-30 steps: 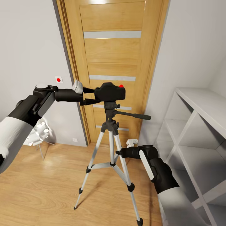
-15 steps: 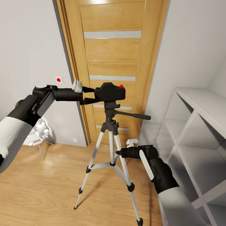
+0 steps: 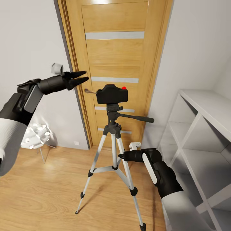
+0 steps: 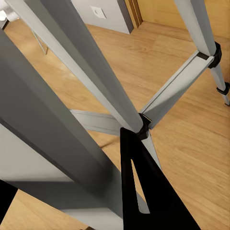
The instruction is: Attach the digital camera to the camera tripod in the bedroom.
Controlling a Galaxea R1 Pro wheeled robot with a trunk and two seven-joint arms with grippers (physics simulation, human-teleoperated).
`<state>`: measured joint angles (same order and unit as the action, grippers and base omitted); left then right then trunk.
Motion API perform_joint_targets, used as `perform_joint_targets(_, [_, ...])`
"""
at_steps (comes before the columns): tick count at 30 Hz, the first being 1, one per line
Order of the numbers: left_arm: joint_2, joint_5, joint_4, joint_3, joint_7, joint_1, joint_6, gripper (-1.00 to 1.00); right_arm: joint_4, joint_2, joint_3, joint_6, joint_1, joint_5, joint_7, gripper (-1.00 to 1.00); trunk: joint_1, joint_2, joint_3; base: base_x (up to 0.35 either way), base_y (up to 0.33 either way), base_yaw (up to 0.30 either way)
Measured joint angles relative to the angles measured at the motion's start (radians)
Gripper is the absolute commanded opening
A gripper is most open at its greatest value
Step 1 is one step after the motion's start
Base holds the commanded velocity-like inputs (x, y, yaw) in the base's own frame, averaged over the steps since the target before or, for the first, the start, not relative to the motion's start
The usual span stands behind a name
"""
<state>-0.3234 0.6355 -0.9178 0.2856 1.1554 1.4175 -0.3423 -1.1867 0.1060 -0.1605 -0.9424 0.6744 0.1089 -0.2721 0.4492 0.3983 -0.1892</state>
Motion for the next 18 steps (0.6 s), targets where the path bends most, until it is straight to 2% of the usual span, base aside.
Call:
perform_joint_targets(6, [-0.006, 0.013, 0.035, -0.017, -0.009, 0.0, -0.007, 1.0, 0.0, 0.0, 0.0, 0.0, 0.0, 0.0, 0.0, -1.0, 0.0, 0.0, 0.0, 0.0, 0.0, 0.0])
perform_joint_targets(10, [-0.007, 0.013, 0.125, -0.019, -0.025, 0.0, -0.012, 1.0, -0.001, 0.0, 0.0, -0.001, 0.0, 0.0, 0.0, -1.0, 0.0, 0.0, 0.0, 0.0, 0.0, 0.0])
perform_joint_targets(17, [-0.005, 0.016, 0.417, -0.02, -0.126, 0.0, -0.011, 1.0, -0.001, 0.0, 0.0, -0.001, 0.0, 0.0, 0.0, -1.0, 0.0, 0.0, 0.0, 0.0, 0.0, 0.0])
perform_joint_targets(18, [-0.002, 0.017, 0.511, -0.019, -0.157, 0.0, -0.011, 1.0, 0.0, 0.0, 0.0, 0.0, 0.0, 0.0, 0.0, -1.0, 0.0, 0.0, 0.0, 0.0, 0.0, 0.0])
